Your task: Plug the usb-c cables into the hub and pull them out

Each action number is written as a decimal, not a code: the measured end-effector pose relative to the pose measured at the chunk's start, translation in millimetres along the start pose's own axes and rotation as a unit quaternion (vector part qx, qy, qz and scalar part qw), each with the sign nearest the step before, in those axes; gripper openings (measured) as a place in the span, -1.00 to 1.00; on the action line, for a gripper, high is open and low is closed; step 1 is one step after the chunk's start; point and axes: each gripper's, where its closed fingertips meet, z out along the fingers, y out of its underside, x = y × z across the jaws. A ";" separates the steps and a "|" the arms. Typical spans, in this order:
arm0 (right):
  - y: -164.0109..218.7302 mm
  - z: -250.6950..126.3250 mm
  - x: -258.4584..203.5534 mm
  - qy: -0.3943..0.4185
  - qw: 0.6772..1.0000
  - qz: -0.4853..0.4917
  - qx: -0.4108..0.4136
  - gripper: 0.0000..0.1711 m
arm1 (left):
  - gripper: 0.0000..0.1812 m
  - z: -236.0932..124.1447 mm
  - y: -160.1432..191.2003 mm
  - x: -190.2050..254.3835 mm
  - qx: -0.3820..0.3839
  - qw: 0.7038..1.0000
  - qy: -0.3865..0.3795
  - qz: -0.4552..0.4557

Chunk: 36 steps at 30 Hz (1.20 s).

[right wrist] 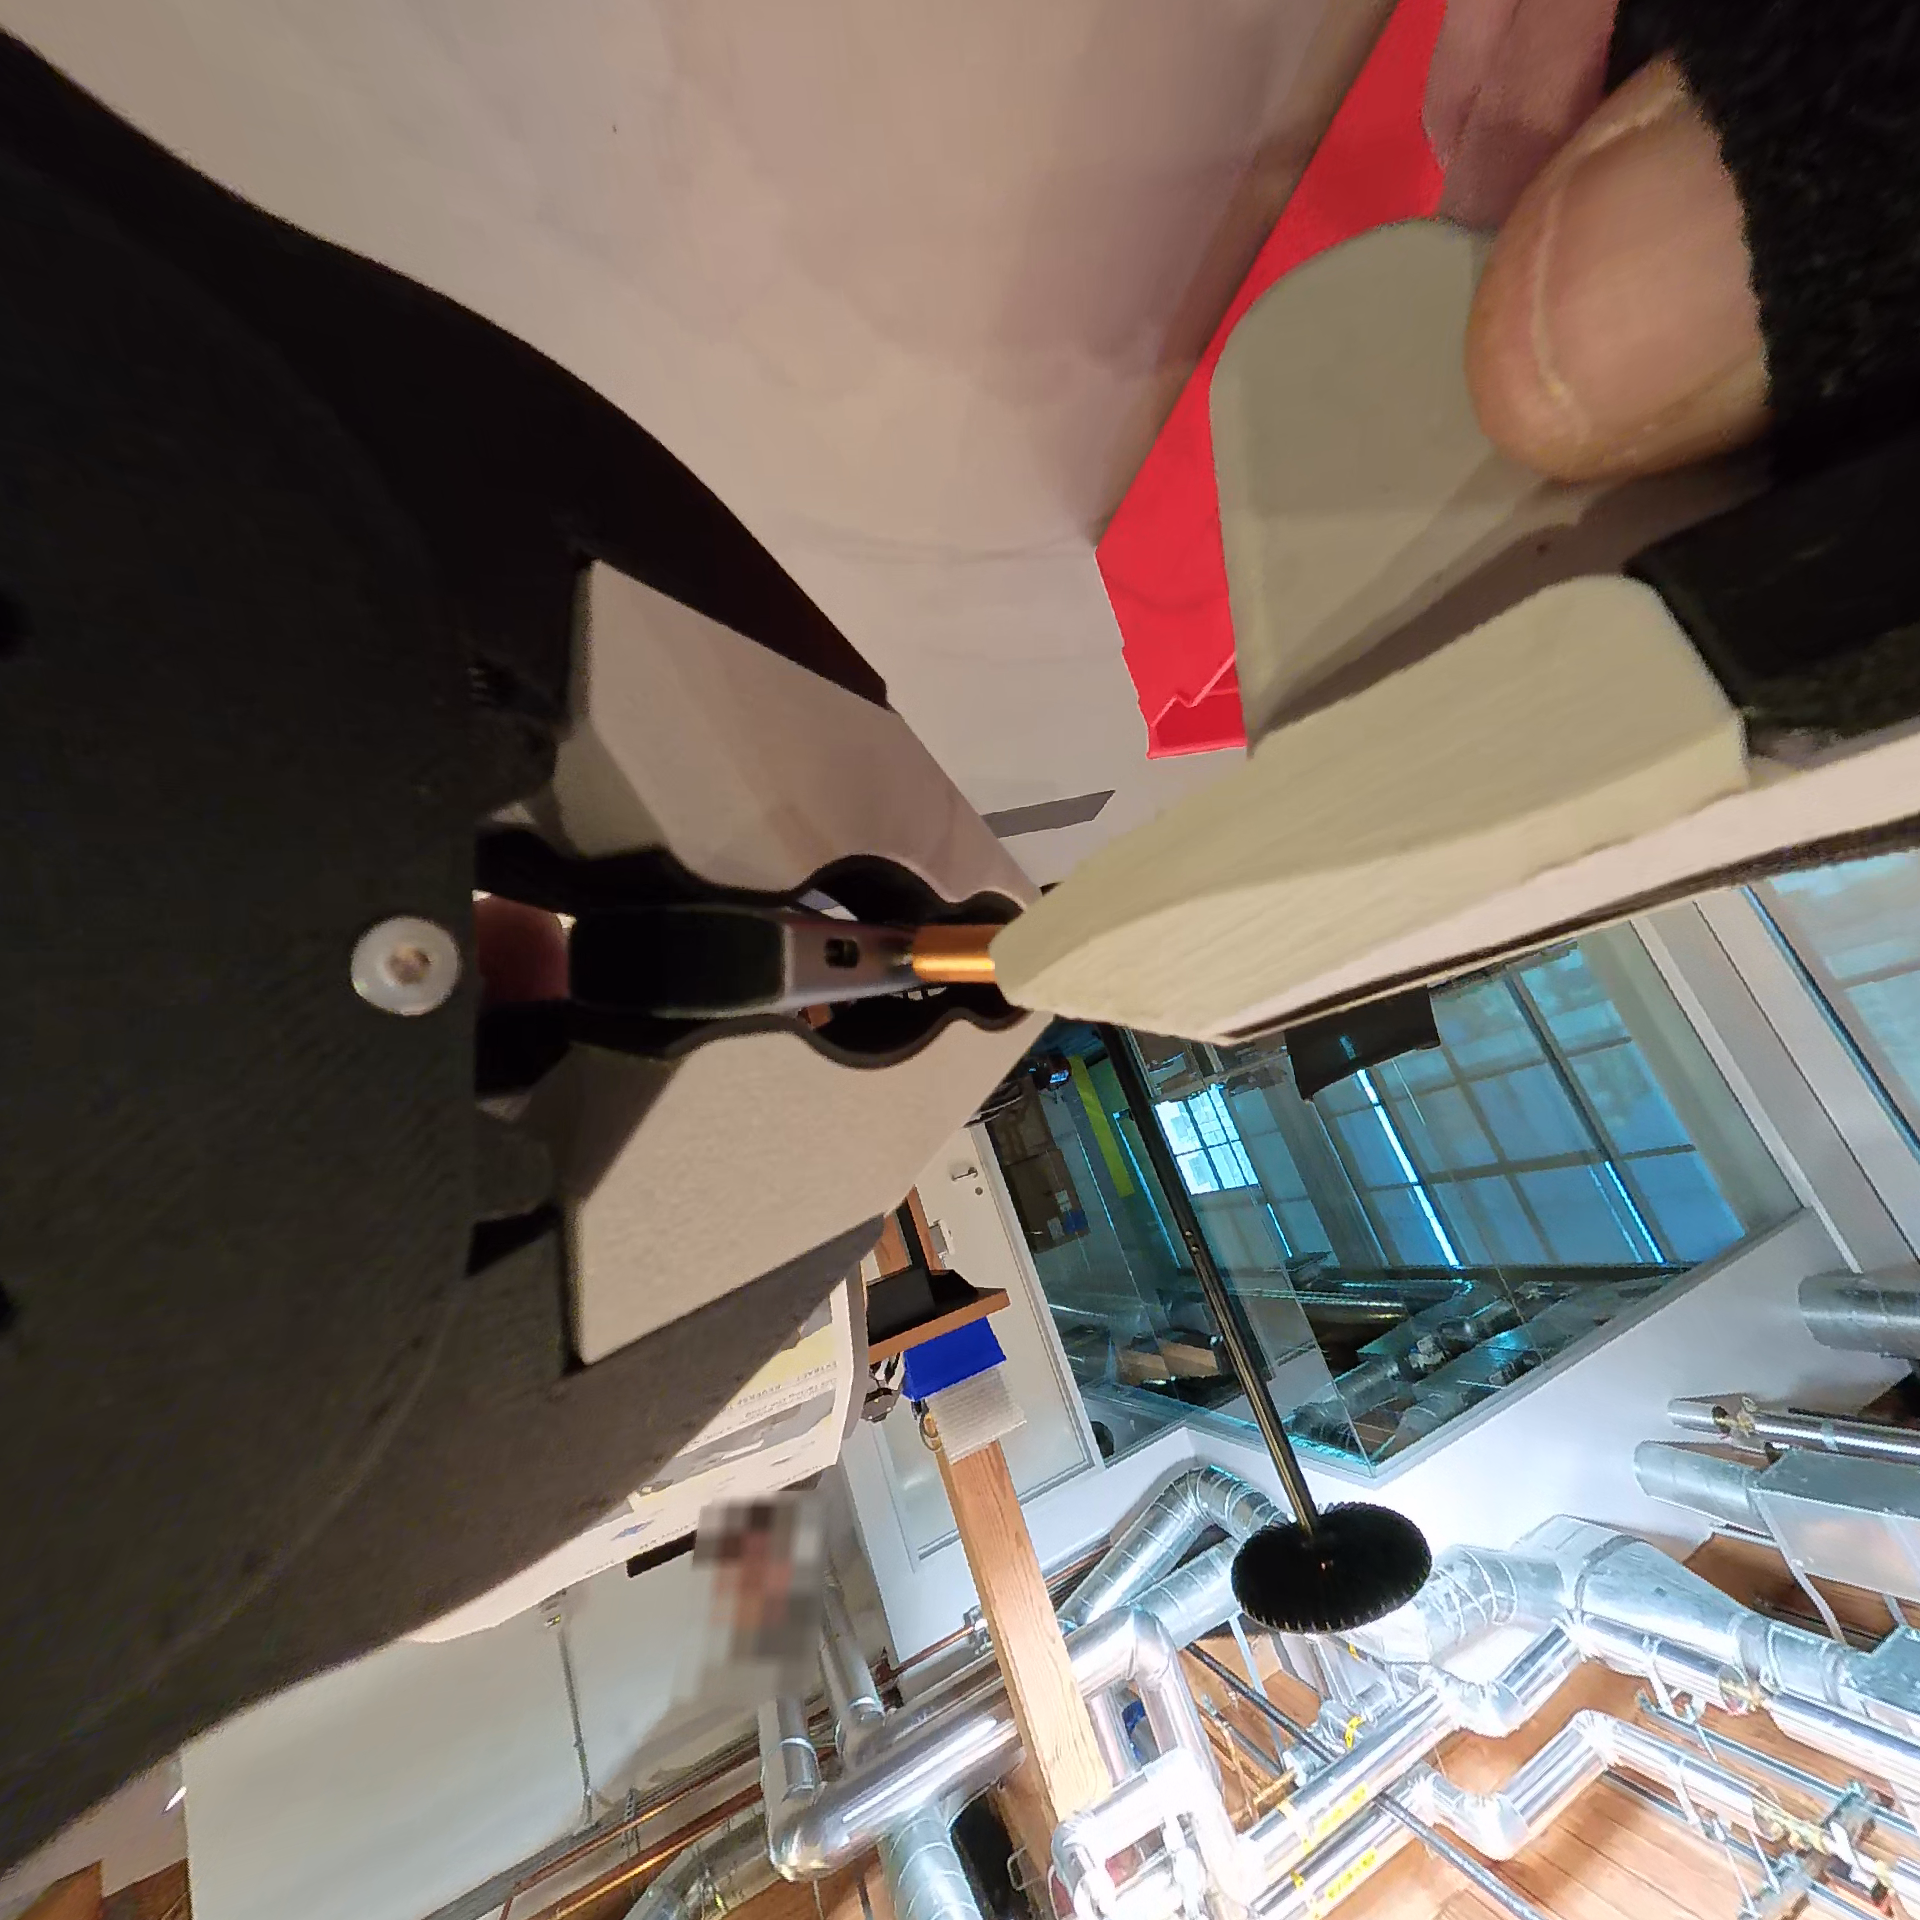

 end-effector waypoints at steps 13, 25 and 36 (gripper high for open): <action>-8.4 -9.5 9.7 -0.003 1.000 0.006 0.006 -0.93 | -0.87 -7.5 -14.1 4.8 0.053 0.998 0.043 -0.008; 6.4 -11.7 0.8 -0.025 0.998 -0.046 -0.024 -0.88 | -0.87 -5.4 -6.4 0.5 0.033 0.998 0.048 -0.008; 16.9 -34.0 -3.4 -0.048 0.993 -0.073 -0.075 -0.87 | -0.87 -4.2 -2.1 -8.3 0.026 0.999 0.029 -0.017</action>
